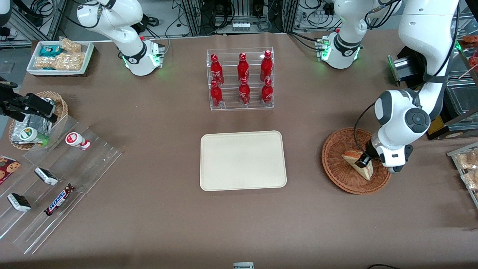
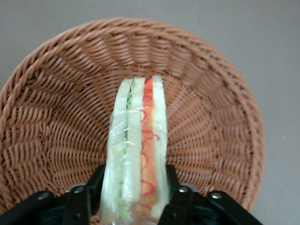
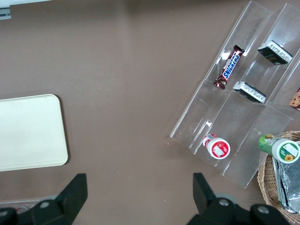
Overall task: Place sandwich from basket to tray
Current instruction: 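Lift the sandwich with the left gripper and carry it to the tray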
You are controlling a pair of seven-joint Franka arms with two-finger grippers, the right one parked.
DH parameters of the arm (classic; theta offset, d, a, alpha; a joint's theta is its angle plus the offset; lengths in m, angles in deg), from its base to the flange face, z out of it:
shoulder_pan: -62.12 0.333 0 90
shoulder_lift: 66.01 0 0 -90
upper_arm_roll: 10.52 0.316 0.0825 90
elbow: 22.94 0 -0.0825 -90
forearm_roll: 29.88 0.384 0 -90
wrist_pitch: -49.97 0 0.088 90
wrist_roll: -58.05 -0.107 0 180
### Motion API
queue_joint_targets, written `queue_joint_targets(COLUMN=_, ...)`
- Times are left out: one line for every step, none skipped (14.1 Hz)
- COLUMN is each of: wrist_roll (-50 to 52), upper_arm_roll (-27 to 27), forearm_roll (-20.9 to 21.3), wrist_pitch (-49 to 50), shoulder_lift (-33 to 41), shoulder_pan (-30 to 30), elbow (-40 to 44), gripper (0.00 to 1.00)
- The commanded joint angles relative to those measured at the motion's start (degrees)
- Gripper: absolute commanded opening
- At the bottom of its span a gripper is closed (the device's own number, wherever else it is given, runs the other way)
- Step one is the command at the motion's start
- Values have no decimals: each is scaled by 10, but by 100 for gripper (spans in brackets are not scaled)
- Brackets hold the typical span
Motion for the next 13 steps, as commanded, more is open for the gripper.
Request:
queue_joint_targets(wrist_roll=15, upper_arm_roll=-4, forearm_roll=5, wrist_pitch=48, shoulder_lift=-2, shoulder_pan=0, elbow=50, gripper=3)
queue_joint_targets(wrist_roll=15, upper_arm_roll=-5, forearm_roll=4, wrist_pitch=81, shoulder_lift=-4, shoulder_pan=-4, elbow=74, gripper=3)
queue_joint_targets(wrist_roll=14, upper_arm_roll=-9, forearm_roll=5, wrist_pitch=120, shoulder_lift=-5, shoulder_pan=-9, elbow=105, gripper=3)
queue_joint_targets(wrist_roll=10, upper_arm_roll=-12, forearm_roll=5, wrist_pitch=152, shoulder_lift=-10, shoulder_pan=-24, elbow=131, gripper=3)
queue_joint_targets(wrist_roll=7, upper_arm_roll=-12, forearm_roll=5, wrist_pitch=176, shoulder_lift=-17, shoulder_pan=-42, elbow=156, gripper=3)
queue_joint_targets(wrist_roll=6, upper_arm_roll=-12, forearm_roll=4, wrist_pitch=190, shoulder_lift=-26, shoulder_pan=-62, elbow=178, gripper=3)
queue_joint_targets(wrist_roll=6, upper_arm_roll=-13, forearm_roll=2, wrist_pitch=190, shoulder_lift=-32, shoulder_pan=-83, elbow=187, gripper=3)
queue_joint_targets(wrist_roll=6, upper_arm_roll=-13, forearm_roll=0, wrist_pitch=189, shoulder_lift=-37, shoulder_pan=-105, elbow=192, gripper=3)
queue_joint_targets(wrist_roll=7, upper_arm_roll=-14, forearm_roll=-2, wrist_pitch=187, shoulder_lift=-46, shoulder_pan=-130, elbow=197, gripper=3)
queue_joint_targets(wrist_roll=6, upper_arm_roll=-14, forearm_roll=-1, wrist_pitch=186, shoulder_lift=-60, shoulder_pan=-155, elbow=212, gripper=4)
queue_joint_targets(wrist_roll=5, upper_arm_roll=-14, forearm_roll=1, wrist_pitch=186, shoulder_lift=-78, shoulder_pan=-179, elbow=235, gripper=5)
queue_joint_targets(wrist_roll=5, upper_arm_roll=-14, forearm_roll=2, wrist_pitch=186, shoulder_lift=-99, shoulder_pan=-205, elbow=264, gripper=5)
queue_joint_targets(wrist_roll=6, upper_arm_roll=-14, forearm_roll=3, wrist_pitch=186, shoulder_lift=-120, shoulder_pan=-229, elbow=291, gripper=5)
